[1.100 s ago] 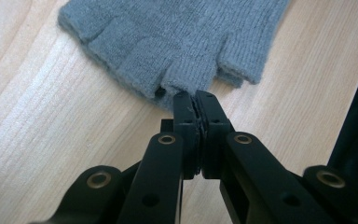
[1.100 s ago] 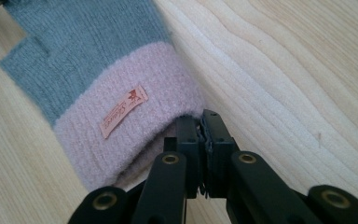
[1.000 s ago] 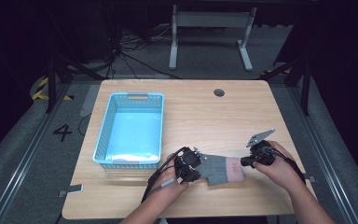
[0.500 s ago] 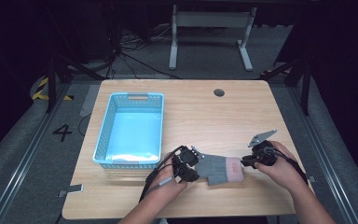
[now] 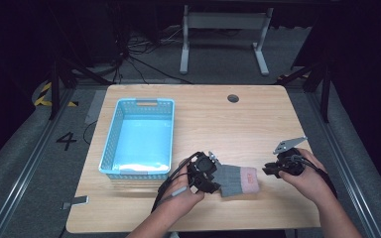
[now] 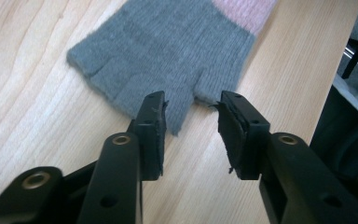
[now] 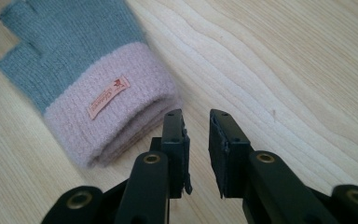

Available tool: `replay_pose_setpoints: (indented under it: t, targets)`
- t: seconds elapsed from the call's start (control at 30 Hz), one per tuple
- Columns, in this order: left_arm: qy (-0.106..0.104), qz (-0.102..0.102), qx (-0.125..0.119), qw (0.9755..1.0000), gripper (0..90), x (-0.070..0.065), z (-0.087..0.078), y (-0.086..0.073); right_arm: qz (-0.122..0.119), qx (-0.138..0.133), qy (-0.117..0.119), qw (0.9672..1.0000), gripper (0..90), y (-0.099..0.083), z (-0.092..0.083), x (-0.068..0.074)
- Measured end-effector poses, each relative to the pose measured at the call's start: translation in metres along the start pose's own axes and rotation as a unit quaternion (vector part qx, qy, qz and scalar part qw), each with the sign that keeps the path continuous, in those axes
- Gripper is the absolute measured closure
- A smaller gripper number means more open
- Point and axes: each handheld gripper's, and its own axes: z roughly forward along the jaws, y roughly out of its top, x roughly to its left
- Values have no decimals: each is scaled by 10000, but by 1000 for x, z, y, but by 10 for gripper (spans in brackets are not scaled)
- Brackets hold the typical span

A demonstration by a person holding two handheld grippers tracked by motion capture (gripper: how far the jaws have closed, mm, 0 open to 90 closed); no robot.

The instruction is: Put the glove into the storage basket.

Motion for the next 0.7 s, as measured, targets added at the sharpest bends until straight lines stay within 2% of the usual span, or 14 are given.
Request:
replay_pose_setpoints:
  t: [0.17, 0.43, 0.57, 0.7]
  targets:
    - [48, 29, -105, 9999, 554, 0, -1, 10, 134, -48, -48, 9999, 754, -6, -7, -5]
    - [75, 65, -132, 9999, 516, 0, 5, 22, 275, -155, -110, 9994, 745, -11, -15, -11]
    - [65, 128, -89, 9999, 500, 2, 13, 28, 336, -199, -113, 9992, 739, -12, -18, -14]
    - [57, 85, -82, 9999, 482, 3, 25, 34, 400, -229, -89, 9989, 723, -13, -19, -14]
